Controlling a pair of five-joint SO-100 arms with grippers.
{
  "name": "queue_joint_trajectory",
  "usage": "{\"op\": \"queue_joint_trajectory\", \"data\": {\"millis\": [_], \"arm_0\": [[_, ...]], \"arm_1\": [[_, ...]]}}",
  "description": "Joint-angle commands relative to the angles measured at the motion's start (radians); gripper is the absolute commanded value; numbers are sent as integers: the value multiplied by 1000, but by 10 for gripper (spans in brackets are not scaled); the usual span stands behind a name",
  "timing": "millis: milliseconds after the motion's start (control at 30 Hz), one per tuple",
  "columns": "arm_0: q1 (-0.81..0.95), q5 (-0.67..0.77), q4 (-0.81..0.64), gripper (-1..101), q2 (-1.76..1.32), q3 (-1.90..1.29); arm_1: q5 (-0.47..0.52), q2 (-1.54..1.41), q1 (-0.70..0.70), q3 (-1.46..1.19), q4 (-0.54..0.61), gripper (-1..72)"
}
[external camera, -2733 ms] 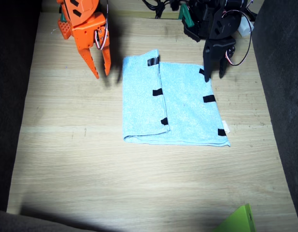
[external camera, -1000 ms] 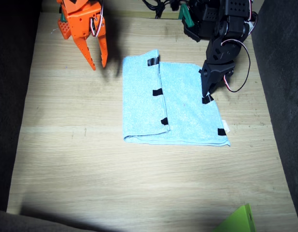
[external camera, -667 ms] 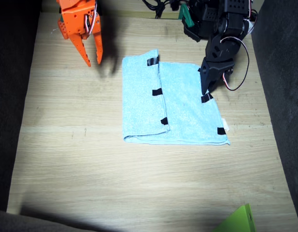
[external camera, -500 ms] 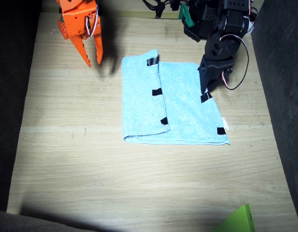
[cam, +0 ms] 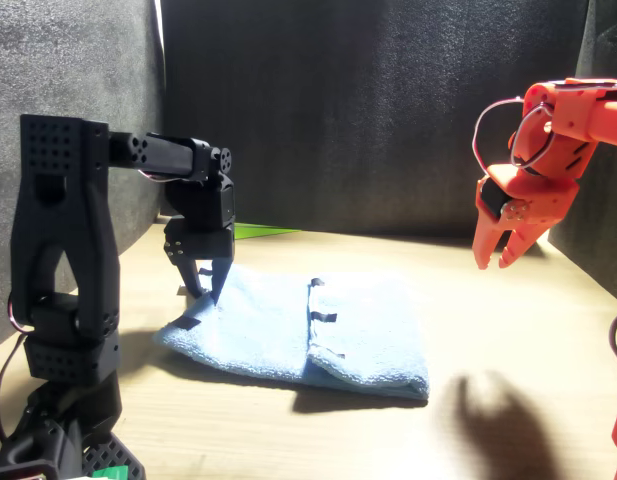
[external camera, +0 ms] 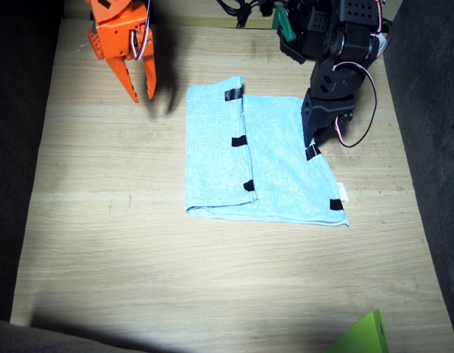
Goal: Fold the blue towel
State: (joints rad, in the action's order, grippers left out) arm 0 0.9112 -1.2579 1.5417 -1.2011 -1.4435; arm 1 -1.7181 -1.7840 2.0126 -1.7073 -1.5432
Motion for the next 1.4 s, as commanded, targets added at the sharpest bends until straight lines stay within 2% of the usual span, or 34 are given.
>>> {"op": "queue_joint_trajectory", "data": {"millis": [0, 267, 700, 1033, 1367], "arm_0": [[-23, -38, 35, -5, -84, 49], [-83, -34, -12, -5, -123, 117], [-181, -28, 55, -5, -5, 296], [-330, -17, 184, -5, 12, 347], [-376, -6, 413, -5, 170, 713]], "arm_1": [[-18, -34, 34, -20, 6, 149], [-29, -35, 46, -57, 32, 147], [-28, -35, 51, -83, 38, 147], [-21, -18, 41, -106, 66, 146], [-21, -25, 40, -127, 75, 146]]}}
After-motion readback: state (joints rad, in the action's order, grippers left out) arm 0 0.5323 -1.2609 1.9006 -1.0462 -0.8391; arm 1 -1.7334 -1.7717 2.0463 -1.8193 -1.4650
